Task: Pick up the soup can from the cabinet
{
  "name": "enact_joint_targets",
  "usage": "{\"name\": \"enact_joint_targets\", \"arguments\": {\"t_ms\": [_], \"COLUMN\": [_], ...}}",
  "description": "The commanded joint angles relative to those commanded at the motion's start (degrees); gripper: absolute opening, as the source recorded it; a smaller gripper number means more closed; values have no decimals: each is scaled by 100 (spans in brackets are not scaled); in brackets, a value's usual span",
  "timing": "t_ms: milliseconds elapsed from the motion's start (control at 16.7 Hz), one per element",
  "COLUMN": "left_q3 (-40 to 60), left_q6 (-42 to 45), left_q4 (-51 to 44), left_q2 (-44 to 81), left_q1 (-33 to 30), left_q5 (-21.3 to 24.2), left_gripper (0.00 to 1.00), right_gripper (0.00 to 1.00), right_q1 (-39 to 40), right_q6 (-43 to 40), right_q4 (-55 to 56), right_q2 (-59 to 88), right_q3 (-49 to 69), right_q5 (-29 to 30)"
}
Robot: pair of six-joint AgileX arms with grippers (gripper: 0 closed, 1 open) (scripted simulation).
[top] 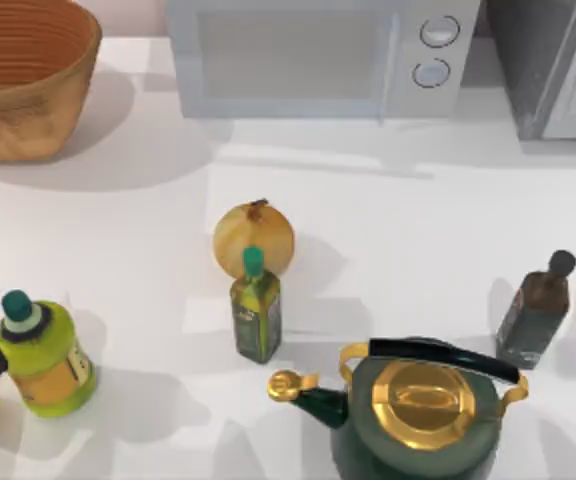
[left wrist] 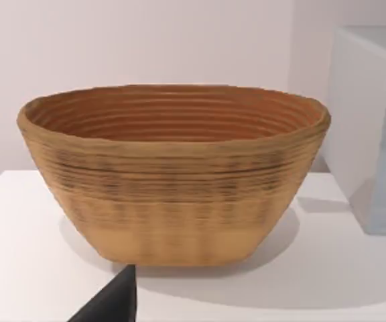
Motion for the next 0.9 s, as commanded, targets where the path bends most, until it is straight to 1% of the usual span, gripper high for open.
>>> {"name": "enact_joint_targets", "arguments": {"t_ms": [240,420,600,900], "left_q3": [0,0,0,0], "left_q6": [0,0,0,0], "left_q4": [0,0,0,0], "left_q2": [0,0,0,0], "left_q1": [0,0,0,0], "left_q5": [0,0,0,0], "left_gripper": [100,100,100,100], "right_gripper": [100,100,100,100], "right_q1": [31,137,290,579], "right_q6": [1,11,32,68], "right_q4": [-73,-314,-649,-1281], "right_q2": [185,884,1937,4018], "right_q3": [186,917,2190,5089], "right_q5": [25,119,265,569]}}
